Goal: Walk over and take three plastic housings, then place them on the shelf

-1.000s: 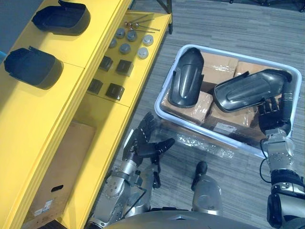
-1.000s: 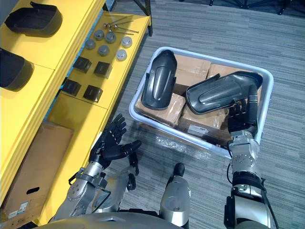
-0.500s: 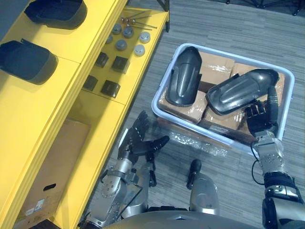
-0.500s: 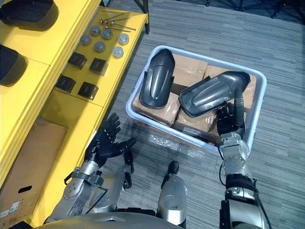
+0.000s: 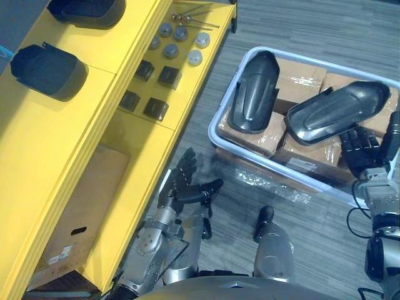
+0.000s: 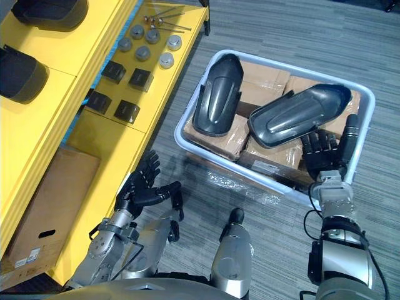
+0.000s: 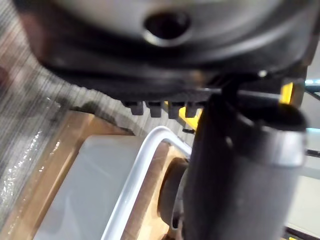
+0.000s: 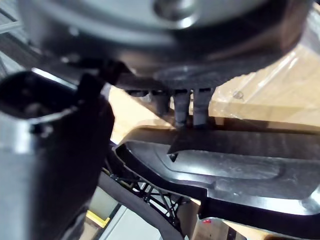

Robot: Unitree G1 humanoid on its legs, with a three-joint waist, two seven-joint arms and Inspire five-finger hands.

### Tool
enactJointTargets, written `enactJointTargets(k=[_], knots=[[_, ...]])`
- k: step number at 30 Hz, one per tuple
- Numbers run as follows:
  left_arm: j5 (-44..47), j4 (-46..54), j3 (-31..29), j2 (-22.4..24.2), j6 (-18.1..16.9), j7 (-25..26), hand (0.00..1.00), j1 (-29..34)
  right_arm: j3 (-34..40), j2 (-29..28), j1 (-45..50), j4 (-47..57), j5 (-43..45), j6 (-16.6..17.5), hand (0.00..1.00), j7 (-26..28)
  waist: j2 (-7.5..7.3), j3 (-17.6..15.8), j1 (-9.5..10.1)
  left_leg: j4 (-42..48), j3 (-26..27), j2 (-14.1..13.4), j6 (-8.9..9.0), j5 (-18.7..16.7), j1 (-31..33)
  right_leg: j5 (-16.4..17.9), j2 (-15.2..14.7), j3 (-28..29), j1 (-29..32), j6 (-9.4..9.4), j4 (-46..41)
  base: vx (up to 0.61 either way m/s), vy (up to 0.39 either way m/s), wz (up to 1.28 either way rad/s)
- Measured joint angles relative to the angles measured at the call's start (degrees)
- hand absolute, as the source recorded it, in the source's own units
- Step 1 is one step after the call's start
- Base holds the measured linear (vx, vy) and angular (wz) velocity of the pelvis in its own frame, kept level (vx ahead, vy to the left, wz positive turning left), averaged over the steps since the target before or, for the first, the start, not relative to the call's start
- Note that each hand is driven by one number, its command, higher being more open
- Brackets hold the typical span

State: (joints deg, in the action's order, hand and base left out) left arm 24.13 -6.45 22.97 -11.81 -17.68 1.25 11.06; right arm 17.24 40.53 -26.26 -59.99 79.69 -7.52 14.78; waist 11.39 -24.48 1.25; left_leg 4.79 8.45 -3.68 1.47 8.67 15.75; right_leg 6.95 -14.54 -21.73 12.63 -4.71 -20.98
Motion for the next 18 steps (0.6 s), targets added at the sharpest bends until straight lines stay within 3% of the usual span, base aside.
enactJointTargets(k=[3, 4, 8, 11, 18], knots=[[0.02, -0.35, 1.03, 0.01, 0.00, 0.01, 1.00, -0.08, 0.28, 0.89, -0.54, -0.90, 0.02, -1.56, 1.00, 1.11, 0.37, 0.00, -0.01, 0.09, -0.40, -0.02, 0.25, 0.18, 0.70, 0.08, -0.44, 0.04, 0.95, 0.06, -0.83, 0.00, 0.000, 0.00], [0.03, -0.35, 1.35, 0.03, 0.00, -0.04, 1.00, -0.13, 0.29, 1.52, -0.78, -1.14, 0.01, -2.27, 0.00, 1.38, 0.53, -0.07, 0.02, 0.08, -0.46, -0.02, 0.32, 0.25, 0.87, 0.07, -0.49, 0.14, 1.23, 0.05, -1.02, 0.00, 0.000, 0.00], [0.14, -0.38, 1.49, 0.03, 0.00, -0.09, 1.00, -0.30, 0.29, 2.79, -1.72, -2.94, -0.02, -4.53, 0.00, 2.75, 1.19, 0.10, 0.02, 0.06, -0.49, 0.04, 0.47, 0.48, 1.02, 0.09, -0.82, 0.26, 1.80, 0.06, -1.72, 0.00, 0.000, 0.00], [0.14, -0.37, 1.50, 0.18, 0.00, -0.15, 1.00, -0.38, 0.24, 3.80, -1.68, -4.15, -0.69, -8.18, 0.00, 3.62, 1.53, 0.34, 0.02, 0.08, -0.84, 0.04, 0.49, 0.58, 1.56, 0.08, -0.82, 0.21, 2.39, 0.05, -2.01, 0.00, 0.000, 0.00], [0.14, -0.37, 1.51, 0.23, 0.00, -0.20, 1.00, -0.37, 0.16, 4.59, -1.72, -4.57, -4.30, -9.42, 0.00, 4.00, 1.59, 0.39, 0.22, 0.08, -1.16, 0.02, 0.78, 0.97, 1.59, 0.08, -0.81, -0.06, 2.28, 0.07, -2.12, 0.00, 0.000, 0.00]])
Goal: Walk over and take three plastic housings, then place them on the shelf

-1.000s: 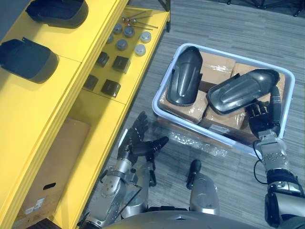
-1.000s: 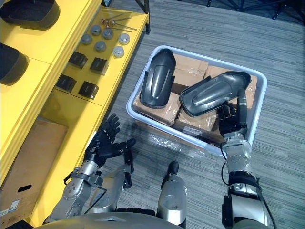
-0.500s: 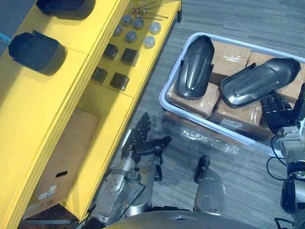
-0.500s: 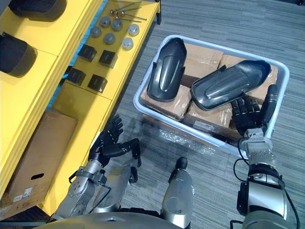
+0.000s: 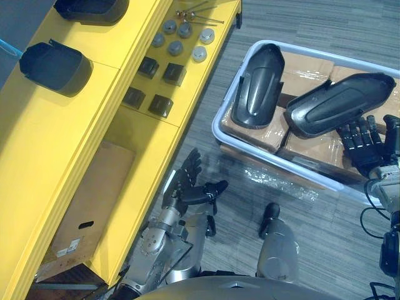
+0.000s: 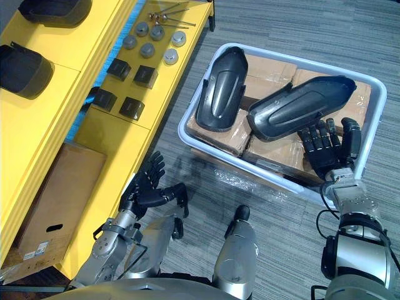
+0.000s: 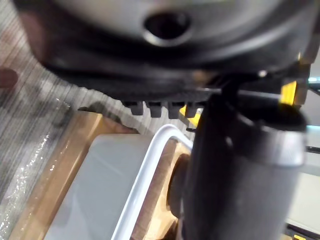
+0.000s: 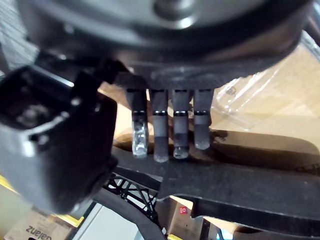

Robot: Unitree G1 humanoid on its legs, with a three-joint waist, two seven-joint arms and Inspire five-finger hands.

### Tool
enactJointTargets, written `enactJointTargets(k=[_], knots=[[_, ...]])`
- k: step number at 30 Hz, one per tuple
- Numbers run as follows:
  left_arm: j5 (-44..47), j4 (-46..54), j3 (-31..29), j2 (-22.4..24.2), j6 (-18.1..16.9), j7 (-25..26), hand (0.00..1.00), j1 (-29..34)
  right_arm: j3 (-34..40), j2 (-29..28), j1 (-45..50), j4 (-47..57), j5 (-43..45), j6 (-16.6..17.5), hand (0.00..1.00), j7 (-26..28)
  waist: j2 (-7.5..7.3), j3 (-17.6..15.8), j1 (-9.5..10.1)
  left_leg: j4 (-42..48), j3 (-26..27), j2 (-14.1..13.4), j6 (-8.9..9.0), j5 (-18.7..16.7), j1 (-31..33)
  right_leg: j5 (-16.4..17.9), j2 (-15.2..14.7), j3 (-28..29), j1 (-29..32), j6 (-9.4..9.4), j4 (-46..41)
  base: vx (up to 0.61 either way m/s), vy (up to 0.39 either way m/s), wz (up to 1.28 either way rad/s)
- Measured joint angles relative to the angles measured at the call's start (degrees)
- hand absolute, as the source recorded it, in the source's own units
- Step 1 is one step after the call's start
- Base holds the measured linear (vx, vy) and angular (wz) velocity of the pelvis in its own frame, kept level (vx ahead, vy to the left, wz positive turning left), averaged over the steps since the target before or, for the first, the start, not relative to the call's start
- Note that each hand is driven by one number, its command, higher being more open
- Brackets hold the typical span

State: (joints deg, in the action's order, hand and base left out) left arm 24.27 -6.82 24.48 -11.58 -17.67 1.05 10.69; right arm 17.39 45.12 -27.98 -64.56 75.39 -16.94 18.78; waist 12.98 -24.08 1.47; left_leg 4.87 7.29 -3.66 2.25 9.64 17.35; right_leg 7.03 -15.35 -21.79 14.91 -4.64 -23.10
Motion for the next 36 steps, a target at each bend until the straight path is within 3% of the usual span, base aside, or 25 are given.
enactJointTargets(k=[13, 14, 27, 36], knots=[[-0.06, 0.01, 0.00, -0.01, 0.00, -0.11, 1.00, 0.04, -0.02, -1.09, 0.22, -0.99, -0.85, 0.03, 0.00, 0.96, 0.04, 0.66, 0.05, -0.02, -0.75, -0.12, -0.14, 0.28, -0.58, -0.02, 0.57, -0.80, -1.30, 0.04, 0.51, 0.00, -0.008, 0.02], [-0.06, 0.01, 0.00, -0.02, 0.01, -0.11, 1.00, 0.14, -0.06, -1.62, 0.27, -1.00, -0.88, 0.03, 1.00, 1.12, -0.01, 1.09, 0.07, -0.04, -0.76, -0.15, -0.14, 0.29, -0.59, -0.06, 0.61, -0.82, -1.39, 0.02, 0.69, 0.00, 0.000, 0.00], [-2.37, 0.09, -0.27, -0.37, 0.08, 0.48, 1.00, 0.11, -2.47, -5.40, 1.38, 1.12, -0.73, 1.01, 1.00, 0.40, -1.53, 2.01, 0.70, -0.14, -1.01, -1.02, -0.12, 0.27, -0.82, -0.47, 1.80, -1.22, -2.48, -0.06, 2.47, 0.00, 0.000, 0.00], [-2.47, 0.73, -3.25, -0.87, 0.09, 2.73, 1.00, 1.07, -4.45, -12.69, 10.50, 18.49, 1.87, 6.78, 1.00, -3.90, -3.03, 1.44, 0.03, -1.31, 0.31, -1.42, -0.14, 0.22, -1.32, -1.50, 2.90, -0.11, -2.58, 0.11, 4.78, 0.03, -0.006, -0.07]])
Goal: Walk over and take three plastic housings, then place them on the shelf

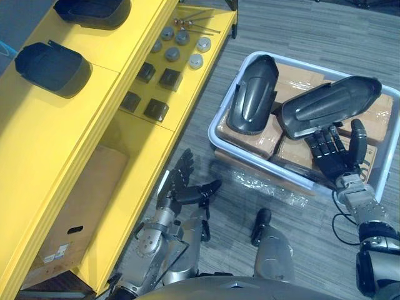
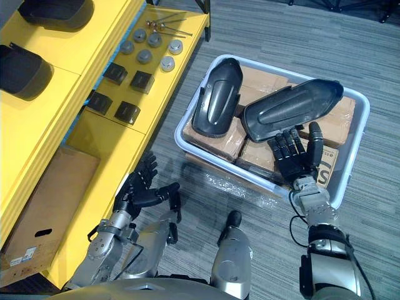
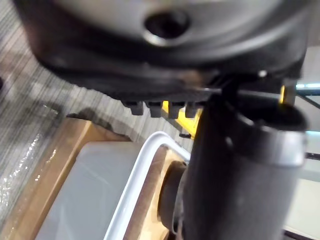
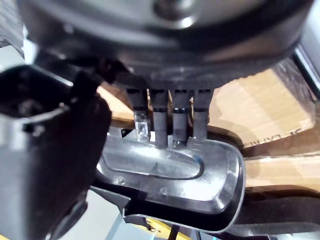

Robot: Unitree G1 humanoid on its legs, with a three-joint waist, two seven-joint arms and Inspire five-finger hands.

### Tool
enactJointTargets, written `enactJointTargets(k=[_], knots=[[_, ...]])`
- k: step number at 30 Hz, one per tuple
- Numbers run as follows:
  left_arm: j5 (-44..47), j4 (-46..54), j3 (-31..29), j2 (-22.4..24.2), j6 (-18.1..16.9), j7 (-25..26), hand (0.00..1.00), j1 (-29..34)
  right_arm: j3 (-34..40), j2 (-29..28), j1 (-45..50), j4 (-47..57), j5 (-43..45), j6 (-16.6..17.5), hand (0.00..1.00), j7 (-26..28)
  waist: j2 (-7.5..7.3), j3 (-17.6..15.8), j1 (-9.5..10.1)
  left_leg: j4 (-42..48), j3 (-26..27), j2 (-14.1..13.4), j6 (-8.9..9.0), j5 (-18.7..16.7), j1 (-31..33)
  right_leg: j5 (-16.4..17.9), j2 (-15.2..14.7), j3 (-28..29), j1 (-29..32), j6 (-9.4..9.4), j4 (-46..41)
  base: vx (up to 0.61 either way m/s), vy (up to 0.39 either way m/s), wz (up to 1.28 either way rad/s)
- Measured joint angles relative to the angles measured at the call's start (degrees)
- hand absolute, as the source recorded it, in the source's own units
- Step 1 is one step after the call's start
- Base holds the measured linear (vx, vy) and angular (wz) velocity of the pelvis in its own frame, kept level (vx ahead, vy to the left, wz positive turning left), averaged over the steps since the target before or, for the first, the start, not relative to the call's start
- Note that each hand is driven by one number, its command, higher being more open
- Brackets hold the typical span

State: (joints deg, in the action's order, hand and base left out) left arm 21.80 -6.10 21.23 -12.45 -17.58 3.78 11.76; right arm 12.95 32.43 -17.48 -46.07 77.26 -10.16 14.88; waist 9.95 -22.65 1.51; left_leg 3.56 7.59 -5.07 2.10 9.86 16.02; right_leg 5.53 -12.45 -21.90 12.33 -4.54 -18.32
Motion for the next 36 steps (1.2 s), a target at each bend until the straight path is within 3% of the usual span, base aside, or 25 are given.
enactJointTargets(k=[6, 10, 16, 19, 23, 27, 36], knots=[[-1.97, 2.12, -1.81, -1.54, 0.05, 0.96, 1.00, 0.10, -0.32, -6.00, 3.46, 5.24, -0.01, 2.05, 1.00, -1.07, -2.53, -0.72, -0.21, -0.72, 0.55, -0.36, -0.24, 0.06, -0.54, -0.65, 0.69, 0.37, -0.51, -0.15, 1.45, 0.06, -0.017, -0.06], [-1.98, 2.36, -1.88, -1.57, 0.08, 0.98, 1.00, 0.03, -0.92, -6.10, 3.99, 6.47, -0.66, 3.59, 1.00, -1.20, -2.97, -0.94, -0.21, -0.74, 0.60, -0.26, -0.28, 0.06, -0.68, -0.71, 0.69, 0.35, -0.81, -0.18, 1.61, 0.04, -0.010, 0.01], [-2.07, 3.18, -3.39, -1.57, 0.09, 0.98, 1.00, 0.78, -1.54, -6.16, 7.89, 17.97, -11.86, 7.49, 1.00, -4.60, -4.44, -1.86, -0.27, -1.00, 0.63, -0.28, -0.23, -0.41, -1.62, -0.73, 1.22, 0.25, -1.99, -0.23, 2.72, 0.00, -0.002, -0.01], [-2.12, 5.65, -5.04, -1.70, 0.10, 0.94, 1.00, 2.27, -1.58, -6.55, 10.56, 26.30, -15.85, 8.39, 1.00, -7.52, -5.85, -2.71, -0.42, -0.79, 0.70, -0.49, -0.26, -0.65, -1.65, -1.20, 1.60, 0.21, -2.53, -0.11, 3.65, 0.00, -0.003, -0.01], [-2.23, 6.62, -6.62, -1.63, 0.12, 0.89, 1.00, 2.50, -0.76, -6.58, 12.87, 31.93, -19.17, 8.41, 1.00, -8.98, -6.66, -3.19, -0.48, -0.53, 0.44, -0.47, -0.26, -0.74, -1.64, -1.48, 1.72, -0.19, -3.27, -0.13, 4.22, 0.04, -0.008, 0.04], [-3.73, 8.02, -10.14, -1.54, 0.11, 0.28, 1.00, 4.01, 0.67, -6.59, 15.50, 39.37, -23.18, 8.40, 1.00, -8.03, -7.83, -3.87, -1.71, 0.44, 0.38, -0.46, -0.22, -1.65, -1.92, -1.66, 1.77, -0.47, -4.45, -0.25, 4.96, 0.04, -0.002, 0.02], [-4.41, 8.43, -12.35, -1.51, 0.12, -2.32, 1.00, 4.59, 6.16, -4.43, 18.04, 51.42, -31.79, 8.68, 1.00, -3.35, -9.63, -4.58, -1.80, 3.29, 1.17, -1.17, 0.15, -4.31, -2.32, -1.87, 2.56, -0.08, -6.61, -0.32, 6.62, 0.03, 0.000, -0.03]])
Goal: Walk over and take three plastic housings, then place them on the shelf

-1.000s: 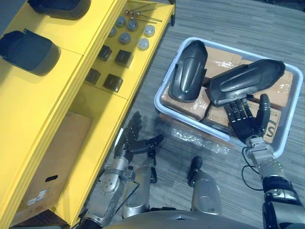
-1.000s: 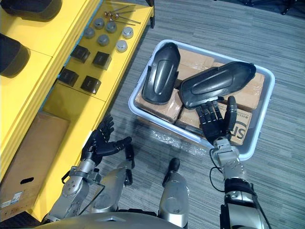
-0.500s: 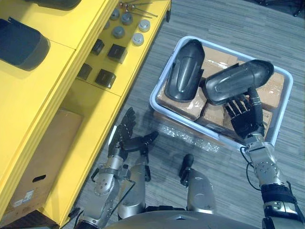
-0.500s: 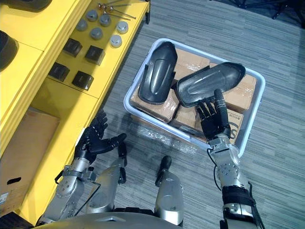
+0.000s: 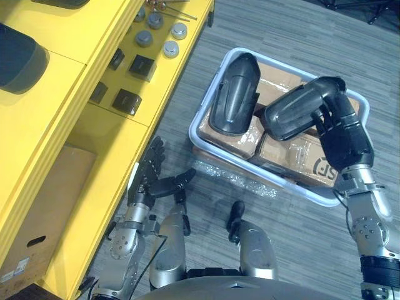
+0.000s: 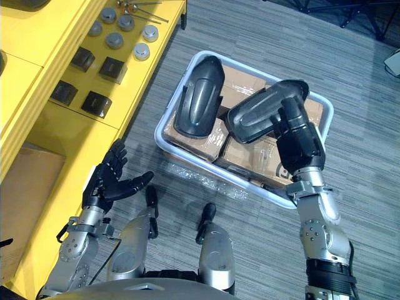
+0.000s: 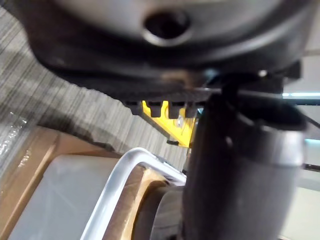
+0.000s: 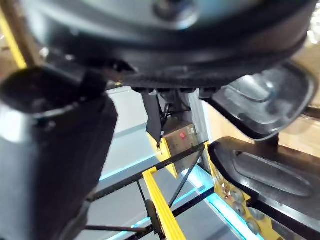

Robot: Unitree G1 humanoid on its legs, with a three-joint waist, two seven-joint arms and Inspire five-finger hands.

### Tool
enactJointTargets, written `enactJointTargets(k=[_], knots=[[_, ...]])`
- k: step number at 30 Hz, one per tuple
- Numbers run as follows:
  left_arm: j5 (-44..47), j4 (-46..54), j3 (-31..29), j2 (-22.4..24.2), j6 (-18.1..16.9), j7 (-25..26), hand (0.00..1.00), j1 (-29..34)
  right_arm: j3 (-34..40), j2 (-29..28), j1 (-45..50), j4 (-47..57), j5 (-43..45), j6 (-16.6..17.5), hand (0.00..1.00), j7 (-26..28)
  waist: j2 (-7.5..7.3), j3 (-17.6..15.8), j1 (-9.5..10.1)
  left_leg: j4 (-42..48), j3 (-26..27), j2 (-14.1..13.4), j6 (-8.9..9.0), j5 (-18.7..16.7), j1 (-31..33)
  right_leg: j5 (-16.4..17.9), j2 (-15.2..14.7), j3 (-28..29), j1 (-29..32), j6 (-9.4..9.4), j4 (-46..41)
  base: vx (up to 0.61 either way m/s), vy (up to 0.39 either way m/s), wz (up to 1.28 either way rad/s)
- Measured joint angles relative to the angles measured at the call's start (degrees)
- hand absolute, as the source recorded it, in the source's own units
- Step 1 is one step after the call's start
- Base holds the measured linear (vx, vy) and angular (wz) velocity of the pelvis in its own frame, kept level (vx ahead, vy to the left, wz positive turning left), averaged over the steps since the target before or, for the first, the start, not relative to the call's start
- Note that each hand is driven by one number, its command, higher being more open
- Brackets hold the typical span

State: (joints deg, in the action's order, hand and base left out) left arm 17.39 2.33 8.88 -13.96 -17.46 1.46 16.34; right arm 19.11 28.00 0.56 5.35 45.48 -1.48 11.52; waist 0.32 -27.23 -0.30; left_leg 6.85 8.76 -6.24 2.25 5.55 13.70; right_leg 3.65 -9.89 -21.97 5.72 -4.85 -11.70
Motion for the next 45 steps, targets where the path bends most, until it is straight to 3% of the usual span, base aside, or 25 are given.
enactJointTargets(k=[3, 4, 6, 8, 10, 11, 15, 18, 22, 24, 28, 31, 38, 45], knots=[[0.00, 0.01, -0.44, -0.01, 0.00, -0.45, 1.00, -0.01, 0.00, 2.36, -1.30, -0.08, -8.21, -0.62, 1.00, -4.32, -0.65, 0.00, 0.01, 0.72, -0.04, -0.17, 0.11, -0.48, 0.13, -0.02, 0.12, -0.03, -0.32, 0.01, 0.17, 0.02, -0.001, 0.00], [0.00, 0.01, -0.38, -0.01, 0.01, -0.55, 1.00, 0.01, 0.00, 3.70, -2.26, -0.29, -17.11, -0.66, 1.00, -8.46, -0.66, -0.01, 0.05, 1.58, -0.17, -0.20, 0.10, -0.96, 0.47, -0.03, 0.13, -0.10, -0.52, -0.01, 0.28, 0.00, 0.000, 0.00], [0.00, 0.01, -0.34, -0.02, 0.05, -0.47, 1.00, 0.02, -0.02, 4.37, -3.54, -0.88, -24.90, -0.83, 1.00, -11.52, -0.68, -0.02, -0.01, 2.62, -0.59, -0.23, 0.02, -1.42, 1.05, -0.06, 0.17, -0.51, -0.78, -0.06, 0.46, 0.01, 0.018, 0.08], [-0.02, 0.03, 0.24, -0.04, 0.15, -0.42, 1.00, -0.01, -0.13, 6.28, -6.32, -3.57, -38.46, -2.48, 1.00, -16.45, -0.68, -0.02, 0.06, 3.20, -1.16, -0.22, -0.01, -1.64, 1.35, -0.12, 0.11, -1.09, -1.21, -0.14, 0.66, 0.00, 0.023, 0.15], [-0.02, 0.04, 0.78, -0.08, 0.17, -0.37, 1.00, 0.01, -0.16, 8.14, -9.16, -6.78, -44.36, -4.56, 1.00, -18.72, -0.68, -0.02, 0.22, 3.68, -1.60, -0.21, -0.07, -1.68, 1.72, -0.13, 0.09, -1.51, -1.30, -0.15, 0.67, -0.02, 0.022, 0.12], [-0.03, 0.03, 1.44, -0.13, 0.31, -0.28, 1.00, 0.18, -0.68, 10.07, -12.45, -9.85, -49.09, -7.26, 1.00, -20.37, -0.67, -0.02, 0.54, 3.98, -1.81, -0.18, -0.08, -1.77, 1.88, -0.13, 0.11, -1.64, -1.35, -0.15, 0.65, -0.02, 0.021, 0.06], [-0.03, 0.15, 2.66, -0.13, 0.32, -0.66, 1.00, 1.32, -4.29, 15.53, -18.39, -16.06, -61.10, -11.27, 1.00, -21.23, -0.45, 0.04, 1.29, 3.91, -2.67, 0.20, -0.10, -1.75, 2.09, -0.08, 0.10, -2.52, -1.64, -0.11, 0.65, -0.02, 0.016, 0.10], [-0.02, 0.35, 3.78, -0.56, 0.32, -0.93, 1.00, 1.92, -7.68, 19.41, -20.83, -20.43, -65.43, -12.15, 1.00, -20.89, 0.17, 0.02, 1.97, 3.38, -3.18, 0.59, -0.31, -1.38, 2.36, 0.00, -0.10, -3.06, -1.58, -0.05, 0.67, -0.01, 0.017, 0.12], [-0.02, 0.50, 3.91, -0.69, 0.32, -2.03, 1.00, 2.08, -10.22, 19.64, -24.41, -25.63, -66.96, -13.19, 1.00, -18.74, 0.64, 0.03, 2.27, 2.68, -3.17, 0.92, -0.63, -0.83, 2.78, -0.02, -0.40, -3.11, -0.87, -0.08, 0.60, 0.00, 0.005, 0.01], [-0.01, 0.53, 4.32, -0.69, 0.32, -2.43, 1.00, 2.08, -10.43, 19.64, -24.72, -27.98, -64.83, -15.41, 1.00, -16.80, 1.09, 0.15, 2.66, 2.51, -3.15, 1.17, -0.74, -0.59, 2.77, -0.02, -0.62, -3.09, -0.83, -0.08, 0.60, 0.02, 0.009, 0.02], [0.03, 3.94, 4.76, -0.61, 1.19, -3.21, 1.00, 2.09, -9.17, 19.99, -26.16, -39.20, -51.61, -24.85, 1.00, -11.95, 2.30, 0.17, 3.29, 2.09, -3.14, 1.65, -1.04, -0.39, 2.62, -0.02, -1.28, -2.91, -0.84, -0.08, 0.53, 0.02, 0.024, 0.05], [0.03, 4.73, 4.87, -0.53, 1.30, -3.53, 1.00, 2.00, -6.93, 19.98, -26.02, -45.35, -46.71, -26.35, 1.00, -12.26, 3.39, 0.11, 3.15, 1.97, -3.01, 1.94, -1.14, -0.35, 2.42, -0.01, -1.68, -2.79, -0.79, -0.10, 0.13, 0.00, 0.018, 0.00], [0.03, 4.31, 7.50, -0.50, 1.52, -3.54, 1.00, 1.85, -2.38, 19.25, -25.49, -53.65, -37.74, -26.04, 1.00, -17.96, 5.72, 0.56, 2.94, 0.59, -2.66, 2.25, -1.39, 0.40, 1.75, 0.13, -1.82, -2.31, -0.32, -0.36, -0.46, -0.04, 0.015, -0.03], [0.09, 1.77, 8.64, -0.52, 1.60, -3.00, 1.00, 1.52, -2.34, 18.82, -26.58, -58.86, -35.53, -20.31, 1.00, -20.54, 6.15, 0.83, 3.25, -1.29, -2.41, 2.42, -1.55, 2.04, 1.67, 0.14, -2.10, -1.96, 1.00, -0.33, -1.43, -0.01, -0.002, -0.01]])
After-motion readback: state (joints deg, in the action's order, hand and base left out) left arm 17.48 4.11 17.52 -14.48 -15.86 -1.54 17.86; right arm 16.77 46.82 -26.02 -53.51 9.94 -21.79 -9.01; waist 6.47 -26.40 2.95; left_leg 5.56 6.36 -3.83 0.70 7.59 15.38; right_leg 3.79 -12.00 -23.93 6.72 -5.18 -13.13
